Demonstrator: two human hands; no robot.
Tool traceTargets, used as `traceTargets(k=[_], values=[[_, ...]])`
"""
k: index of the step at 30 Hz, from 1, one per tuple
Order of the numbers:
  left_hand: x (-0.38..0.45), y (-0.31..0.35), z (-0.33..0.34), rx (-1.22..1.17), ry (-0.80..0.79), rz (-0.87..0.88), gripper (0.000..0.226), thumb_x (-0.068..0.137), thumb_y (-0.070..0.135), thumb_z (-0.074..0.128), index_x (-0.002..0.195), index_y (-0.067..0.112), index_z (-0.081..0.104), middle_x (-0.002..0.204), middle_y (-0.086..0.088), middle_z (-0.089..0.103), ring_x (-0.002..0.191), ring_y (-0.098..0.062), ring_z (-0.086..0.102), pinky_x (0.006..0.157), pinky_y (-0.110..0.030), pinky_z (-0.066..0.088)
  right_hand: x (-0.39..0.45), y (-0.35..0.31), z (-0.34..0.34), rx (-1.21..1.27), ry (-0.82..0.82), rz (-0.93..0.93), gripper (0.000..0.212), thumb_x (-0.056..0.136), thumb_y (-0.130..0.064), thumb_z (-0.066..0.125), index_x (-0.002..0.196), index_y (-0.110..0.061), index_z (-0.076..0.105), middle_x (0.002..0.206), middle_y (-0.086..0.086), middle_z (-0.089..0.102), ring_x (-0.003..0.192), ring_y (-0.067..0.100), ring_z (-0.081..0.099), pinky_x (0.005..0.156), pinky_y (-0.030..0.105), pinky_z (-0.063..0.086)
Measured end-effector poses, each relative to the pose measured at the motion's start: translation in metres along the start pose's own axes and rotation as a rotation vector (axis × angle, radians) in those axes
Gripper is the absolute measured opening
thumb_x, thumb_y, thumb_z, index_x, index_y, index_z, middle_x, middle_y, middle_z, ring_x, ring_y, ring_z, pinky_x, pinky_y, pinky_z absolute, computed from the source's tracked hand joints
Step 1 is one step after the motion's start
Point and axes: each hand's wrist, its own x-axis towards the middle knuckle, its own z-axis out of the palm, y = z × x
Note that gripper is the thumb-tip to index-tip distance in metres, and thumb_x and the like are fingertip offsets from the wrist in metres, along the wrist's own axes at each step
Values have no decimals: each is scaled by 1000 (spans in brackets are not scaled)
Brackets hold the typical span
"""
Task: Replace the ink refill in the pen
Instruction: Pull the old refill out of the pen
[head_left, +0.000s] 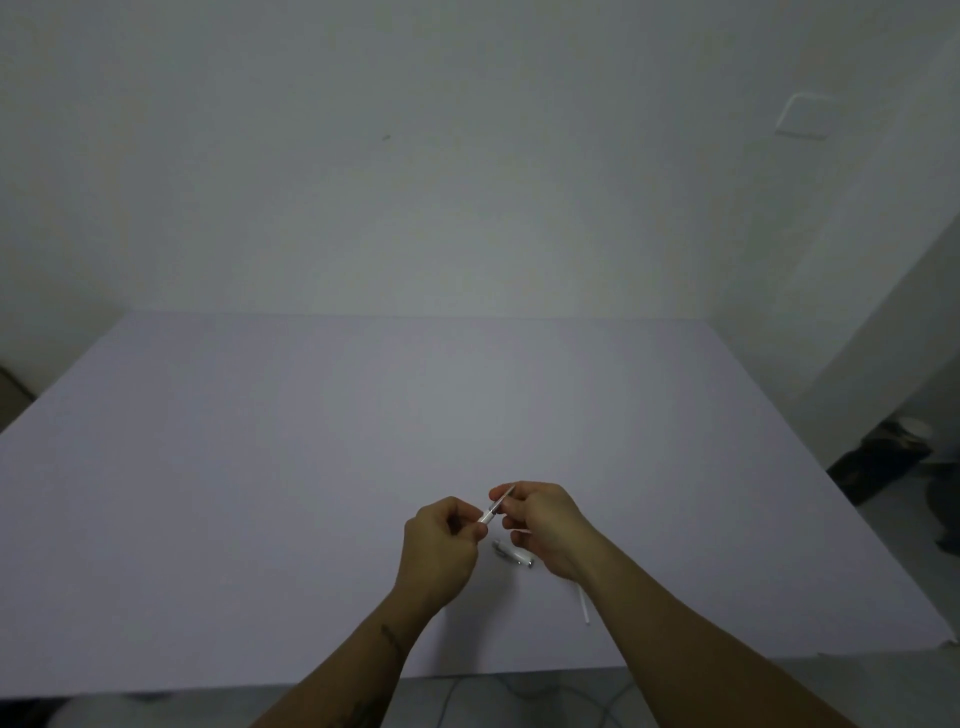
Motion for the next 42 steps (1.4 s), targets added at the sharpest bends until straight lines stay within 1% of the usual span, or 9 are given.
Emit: traceTargets(k=[3, 6, 13, 18, 23, 28, 34, 39, 42], values=[[0, 0, -2, -10, 6, 5, 11, 84, 9, 68, 83, 20, 71, 72, 7, 68, 68, -9, 64, 57, -13, 44, -1, 1, 1, 38, -33, 22, 17, 92, -5, 58, 96, -9, 74, 86, 10, 66, 74, 21, 56, 62, 30, 50], [1, 1, -3, -23, -2, 2, 13, 83, 8, 68, 82, 21, 70, 73, 6, 68, 69, -9, 64, 58, -15, 45, -1, 2, 2, 11, -4, 19, 11, 90, -16, 65, 89, -7, 72, 79, 8, 63, 68, 20, 53, 58, 28, 48], [2, 1, -3, -73, -11, -34, 13, 79, 8, 73, 79, 21, 71, 73, 2, 68, 70, -13, 64, 59, -18, 46, 0, -3, 3, -77, 12, -46, 27, 90, 1, 53, 86, -14, 76, 88, 9, 69, 78, 20, 59, 68, 31, 51], [2, 3, -3, -117, 9, -39, 16, 77, 8, 73, 76, 23, 69, 71, 3, 68, 67, -11, 63, 58, -18, 46, -1, -2, 4, -25, -37, 2, 11, 88, -11, 65, 97, -11, 71, 85, 8, 66, 72, 20, 57, 59, 28, 50], [4, 6, -3, -138, 28, -42, 20, 74, 6, 75, 71, 25, 69, 68, 4, 68, 62, -8, 62, 57, -21, 48, 0, -2, 7, 3, -17, -32, 13, 90, -12, 64, 79, -10, 70, 72, 7, 59, 65, 18, 52, 57, 29, 44], [5, 1, -4, -131, 52, -47, 22, 73, 7, 75, 69, 27, 68, 64, 5, 68, 59, -6, 63, 53, -16, 46, -2, -6, 5, 55, -81, 37, 23, 92, -1, 55, 102, -12, 74, 86, 8, 65, 77, 21, 55, 66, 30, 49], [6, 1, -5, -136, 54, -58, 20, 73, 7, 76, 70, 26, 69, 64, 5, 69, 58, -7, 63, 53, -17, 46, 0, -4, 8, 62, -20, 41, 13, 92, -20, 65, 97, -9, 69, 87, 9, 61, 76, 22, 53, 62, 30, 47], [7, -2, -5, -113, 52, -55, 21, 73, 8, 76, 69, 27, 68, 64, 5, 68, 60, -8, 63, 54, -18, 47, 2, -6, 7, -7, -1, -11, 20, 93, -5, 57, 89, -13, 76, 85, 7, 64, 75, 20, 56, 64, 30, 50], [6, -3, -5, -108, 56, -58, 20, 74, 9, 76, 69, 27, 68, 65, 6, 68, 61, -9, 64, 54, -17, 47, 2, -7, 5, 11, -30, 3, 23, 92, -3, 57, 99, -14, 76, 91, 8, 65, 79, 21, 55, 66, 30, 50]])
